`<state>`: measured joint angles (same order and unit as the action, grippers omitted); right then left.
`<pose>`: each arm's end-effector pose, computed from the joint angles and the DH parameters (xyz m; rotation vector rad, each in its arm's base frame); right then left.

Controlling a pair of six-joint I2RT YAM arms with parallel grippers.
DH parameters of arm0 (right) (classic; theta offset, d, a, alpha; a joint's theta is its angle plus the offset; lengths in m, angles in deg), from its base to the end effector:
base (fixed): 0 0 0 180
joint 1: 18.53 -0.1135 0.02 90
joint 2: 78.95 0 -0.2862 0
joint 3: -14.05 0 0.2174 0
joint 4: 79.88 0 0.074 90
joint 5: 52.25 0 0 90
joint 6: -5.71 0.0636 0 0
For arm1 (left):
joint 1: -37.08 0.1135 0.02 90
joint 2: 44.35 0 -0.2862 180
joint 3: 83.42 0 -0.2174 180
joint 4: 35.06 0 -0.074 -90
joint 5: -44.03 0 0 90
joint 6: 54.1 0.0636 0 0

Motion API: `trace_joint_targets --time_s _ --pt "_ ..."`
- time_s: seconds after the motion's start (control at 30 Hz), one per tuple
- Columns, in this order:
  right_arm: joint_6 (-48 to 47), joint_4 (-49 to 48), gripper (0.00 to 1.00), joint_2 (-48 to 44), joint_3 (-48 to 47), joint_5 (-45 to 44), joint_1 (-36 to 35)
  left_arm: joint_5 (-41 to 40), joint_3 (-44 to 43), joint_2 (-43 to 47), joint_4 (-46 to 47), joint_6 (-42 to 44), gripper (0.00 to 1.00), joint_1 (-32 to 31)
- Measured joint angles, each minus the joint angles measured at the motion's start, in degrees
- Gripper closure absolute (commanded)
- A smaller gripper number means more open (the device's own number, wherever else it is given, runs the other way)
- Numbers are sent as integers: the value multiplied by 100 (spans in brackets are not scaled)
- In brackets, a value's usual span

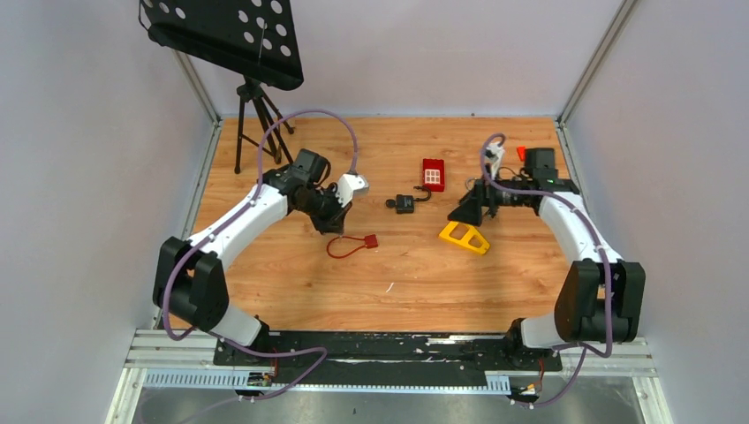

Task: Unlock with the key

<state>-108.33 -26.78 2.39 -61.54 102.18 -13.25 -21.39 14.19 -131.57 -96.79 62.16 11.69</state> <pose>0.2499 0.0345 0.2878 -0.7100 2.0227 1.1381 0.2373 -0.1419 0.2601 1.2738 2.3545 -0.5784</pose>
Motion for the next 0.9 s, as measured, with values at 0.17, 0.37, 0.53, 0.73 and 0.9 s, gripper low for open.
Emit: trace_joint_targets --time_s 0.17,0.37,0.53,0.73,0.9 --pt "-164 -295 10 7 -422 68 -1495 1447 -197 372 494 -210 100 0" --pt "-109 -1075 11 4 -507 74 -2496 2767 -188 483 1932 -1421 100 -4" --pt "-214 -1224 22 4 -566 -35 -3099 3425 -164 564 3226 -2583 100 -243" --pt "-404 -1237 43 -20 -634 -92 -3348 3716 -76 612 4011 -3241 100 -654" --pt "-610 -1143 49 -87 -634 -199 -3388 3751 96 612 4238 -3458 100 -673"
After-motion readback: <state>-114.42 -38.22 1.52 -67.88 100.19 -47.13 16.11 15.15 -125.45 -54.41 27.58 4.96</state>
